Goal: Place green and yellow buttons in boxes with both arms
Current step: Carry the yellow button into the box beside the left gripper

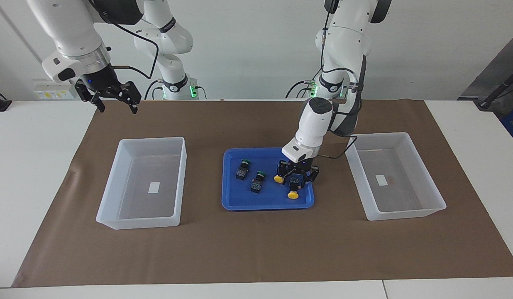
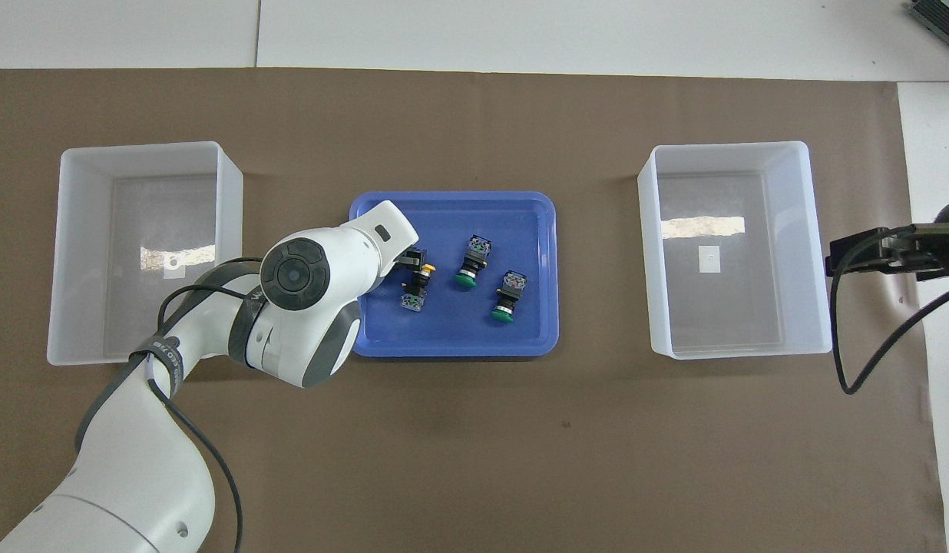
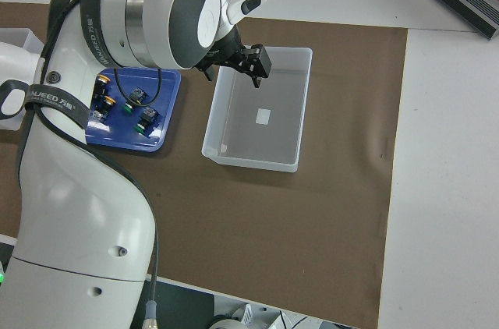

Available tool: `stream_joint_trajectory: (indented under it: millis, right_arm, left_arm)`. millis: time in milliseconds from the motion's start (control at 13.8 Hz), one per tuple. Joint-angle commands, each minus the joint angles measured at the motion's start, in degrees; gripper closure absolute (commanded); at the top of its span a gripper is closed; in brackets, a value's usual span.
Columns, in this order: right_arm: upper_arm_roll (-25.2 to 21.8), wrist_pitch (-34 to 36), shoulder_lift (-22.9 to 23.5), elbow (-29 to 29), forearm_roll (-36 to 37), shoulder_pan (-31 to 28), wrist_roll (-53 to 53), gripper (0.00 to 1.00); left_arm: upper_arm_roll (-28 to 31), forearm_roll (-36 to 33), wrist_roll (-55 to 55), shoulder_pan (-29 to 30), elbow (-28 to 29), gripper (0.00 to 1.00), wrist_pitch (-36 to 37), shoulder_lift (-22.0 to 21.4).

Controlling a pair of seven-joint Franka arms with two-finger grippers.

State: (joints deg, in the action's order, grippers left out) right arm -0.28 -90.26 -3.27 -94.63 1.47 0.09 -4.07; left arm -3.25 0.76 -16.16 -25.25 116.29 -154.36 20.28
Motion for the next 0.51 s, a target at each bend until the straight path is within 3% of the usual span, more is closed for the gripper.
stream_joint_trajectory:
  millis: [0,145,436]
  right_arm:
    - [0.36,-1.41,-1.65,-2.13,-0.51,-0.88,1.61,0.00]
    - [0.36,-1.67,-1.56,-2.13,-0.51,-0.88,1.61,0.00]
    - [0.28,-1.76,-1.56,-2.13,-0.51,-0.79,1.52,0.00]
  left_arm:
    - [0.61,-0.41,-1.50,-0.68,1.57,0.53,-1.38,-0.59]
    - [0.61,-0.41,-4.40,-0.85,1.92,0.99,-1.47,-0.59]
    - [0.70,-0.41,-4.41,-0.59,1.31,1.00,0.19,-4.09]
